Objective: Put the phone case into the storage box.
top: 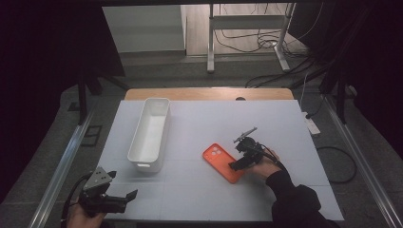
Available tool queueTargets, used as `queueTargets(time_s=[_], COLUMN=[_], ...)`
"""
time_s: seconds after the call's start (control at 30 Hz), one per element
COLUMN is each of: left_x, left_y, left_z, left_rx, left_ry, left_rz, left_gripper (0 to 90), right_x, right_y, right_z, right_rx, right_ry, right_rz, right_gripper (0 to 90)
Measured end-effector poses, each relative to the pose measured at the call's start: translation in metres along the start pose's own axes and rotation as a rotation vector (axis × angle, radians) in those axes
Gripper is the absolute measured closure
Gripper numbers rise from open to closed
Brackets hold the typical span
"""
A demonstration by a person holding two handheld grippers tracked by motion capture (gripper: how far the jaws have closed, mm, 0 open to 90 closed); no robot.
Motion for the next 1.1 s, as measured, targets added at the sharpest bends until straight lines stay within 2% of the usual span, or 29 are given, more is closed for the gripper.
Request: queueTargets(time_s=[0.17,0.33,0.47,0.53,0.57,0.63,0.87,1.1], left_x=[0.000,0.000,0.000,0.000,0.000,-0.001,-0.001,-0.001], left_y=[0.000,0.000,0.000,0.000,0.000,0.000,0.001,0.001], left_z=[0.000,0.000,0.000,0.000,0.000,0.000,0.000,-0.001], left_rx=[-0.001,-0.005,-0.005,-0.006,-0.006,-0.007,-0.005,-0.010], left_ry=[0.001,0.002,0.002,0.002,0.002,0.001,0.002,0.009], left_rz=[0.001,0.003,0.004,0.004,0.004,0.006,0.006,0.008], left_gripper=[1.4,1.4,1.4,1.4,1.4,1.5,1.4,1.4], right_x=[0.006,0.009,0.010,0.010,0.010,0.009,0.010,0.013], right_y=[0.000,0.000,0.001,0.001,0.001,0.002,0.005,0.004], right_z=[0.001,-0.002,-0.005,-0.004,-0.004,-0.003,-0.001,-0.002], right_rx=[0.020,0.015,0.003,0.002,0.002,0.001,-0.031,-0.055], right_ry=[0.021,0.047,0.074,0.099,0.099,0.119,0.107,0.109], right_rz=[-0.015,-0.002,0.006,0.008,0.008,0.009,0.033,0.011], right_gripper=[37.6,60.5,69.9,78.4,78.4,85.8,88.7,89.0])
Point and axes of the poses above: each handheld gripper's, and its own axes: x roughly backward along the jaws, y roughly out of its top, z roughly to its left, the point moved 2 cm from there along -x, roughly forward along the jaws, and after that the axes turned 6 degrees about z, right-handed, at the moved point
